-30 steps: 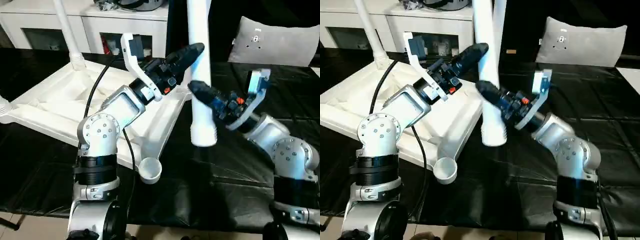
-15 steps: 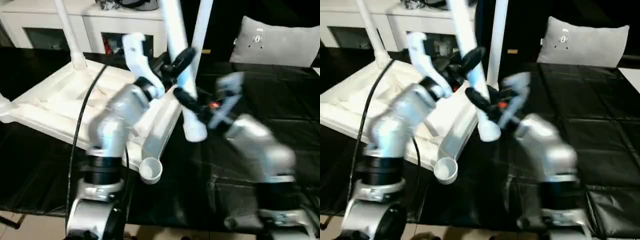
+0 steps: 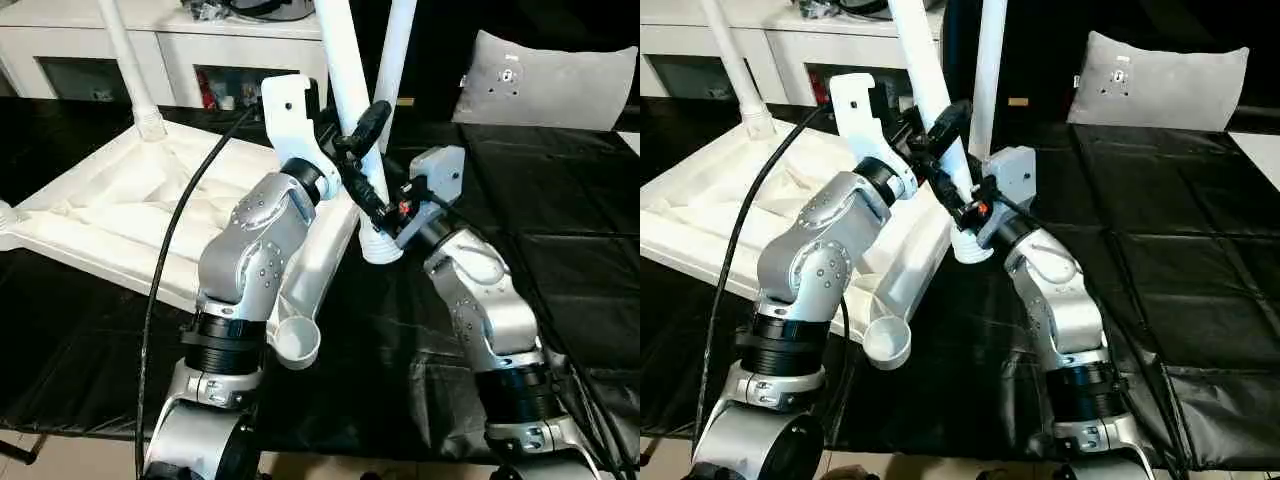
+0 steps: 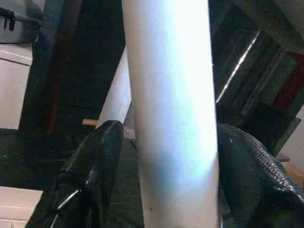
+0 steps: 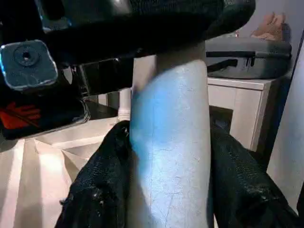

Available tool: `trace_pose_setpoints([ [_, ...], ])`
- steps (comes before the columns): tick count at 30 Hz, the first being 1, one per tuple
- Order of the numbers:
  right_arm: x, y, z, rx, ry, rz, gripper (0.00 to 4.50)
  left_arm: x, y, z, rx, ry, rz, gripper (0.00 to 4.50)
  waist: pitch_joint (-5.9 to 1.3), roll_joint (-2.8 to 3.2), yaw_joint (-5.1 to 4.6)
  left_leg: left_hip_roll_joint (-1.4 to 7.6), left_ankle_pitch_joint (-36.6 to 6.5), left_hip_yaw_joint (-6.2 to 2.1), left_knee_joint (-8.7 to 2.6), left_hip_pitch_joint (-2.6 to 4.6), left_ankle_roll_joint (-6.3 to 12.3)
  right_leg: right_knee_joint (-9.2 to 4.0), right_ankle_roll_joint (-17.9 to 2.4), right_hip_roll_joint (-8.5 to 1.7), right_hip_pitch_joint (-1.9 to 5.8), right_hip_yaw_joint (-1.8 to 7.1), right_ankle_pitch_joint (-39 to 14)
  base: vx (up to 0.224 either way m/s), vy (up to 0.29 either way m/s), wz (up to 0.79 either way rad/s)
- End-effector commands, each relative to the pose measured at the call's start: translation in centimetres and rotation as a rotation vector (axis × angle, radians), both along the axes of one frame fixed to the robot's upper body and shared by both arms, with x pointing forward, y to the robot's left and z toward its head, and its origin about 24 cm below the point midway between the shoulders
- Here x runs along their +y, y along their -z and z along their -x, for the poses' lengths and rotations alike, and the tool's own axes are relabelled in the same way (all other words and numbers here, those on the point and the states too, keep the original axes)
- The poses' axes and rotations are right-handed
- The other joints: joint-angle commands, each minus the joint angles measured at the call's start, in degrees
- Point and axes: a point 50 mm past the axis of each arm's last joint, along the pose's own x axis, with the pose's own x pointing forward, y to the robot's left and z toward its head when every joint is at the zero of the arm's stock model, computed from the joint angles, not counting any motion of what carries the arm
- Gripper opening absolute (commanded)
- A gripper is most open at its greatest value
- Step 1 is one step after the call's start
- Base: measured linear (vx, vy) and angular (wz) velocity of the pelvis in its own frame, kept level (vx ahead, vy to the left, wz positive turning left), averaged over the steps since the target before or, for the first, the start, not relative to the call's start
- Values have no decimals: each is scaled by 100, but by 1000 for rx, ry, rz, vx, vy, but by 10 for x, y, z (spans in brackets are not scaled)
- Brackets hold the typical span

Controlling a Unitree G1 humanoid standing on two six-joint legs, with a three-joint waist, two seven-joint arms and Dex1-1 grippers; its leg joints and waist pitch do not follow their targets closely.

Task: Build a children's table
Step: Pick table leg

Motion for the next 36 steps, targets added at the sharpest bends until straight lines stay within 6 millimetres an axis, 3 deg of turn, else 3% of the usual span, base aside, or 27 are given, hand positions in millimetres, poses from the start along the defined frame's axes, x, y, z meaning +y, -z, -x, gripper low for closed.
trace_pose_setpoints([
  [1,1,-1,0,-25,4,15,182,-3,3,1,2,7,-14,279,-407,-5,-4,335,-324,-83,-437,-15,376,-384,-1096,-420,400,292,-901,0,0,0],
  [2,1,-1,0,-27,4,16,182,-3,3,1,2,7,-14,279,-410,13,-3,331,-287,-83,-432,-14,390,-374,-1132,-417,402,292,-823,0,0,0],
  [10,2,1,0,-29,6,21,182,-3,4,2,6,13,-9,279,-395,11,-13,337,-479,-80,-448,-3,368,-405,-1122,-414,398,292,-1006,0,0,0],
  [27,3,3,1,-31,-6,30,182,-3,7,3,10,22,-23,279,-402,7,-15,338,-437,-80,-442,-2,382,-388,-1162,-416,402,297,-899,0,0,0],
  [32,3,4,0,-32,-7,36,182,4,13,-1,-61,-6,-200,281,-404,18,-15,340,-402,-86,-447,5,397,-385,-1109,-412,394,298,-878,0,0,0],
  [34,3,4,0,-32,-8,37,182,9,18,-2,-81,-22,-278,240,-408,20,-16,348,-401,-90,-451,12,379,-375,-1105,-414,392,299,-861,0,0,0],
  [36,3,4,0,-32,-8,37,182,10,19,-2,-85,-28,-296,238,-402,29,-23,351,-418,-89,-458,10,334,-364,-1127,-418,393,300,-836,0,0,0],
])
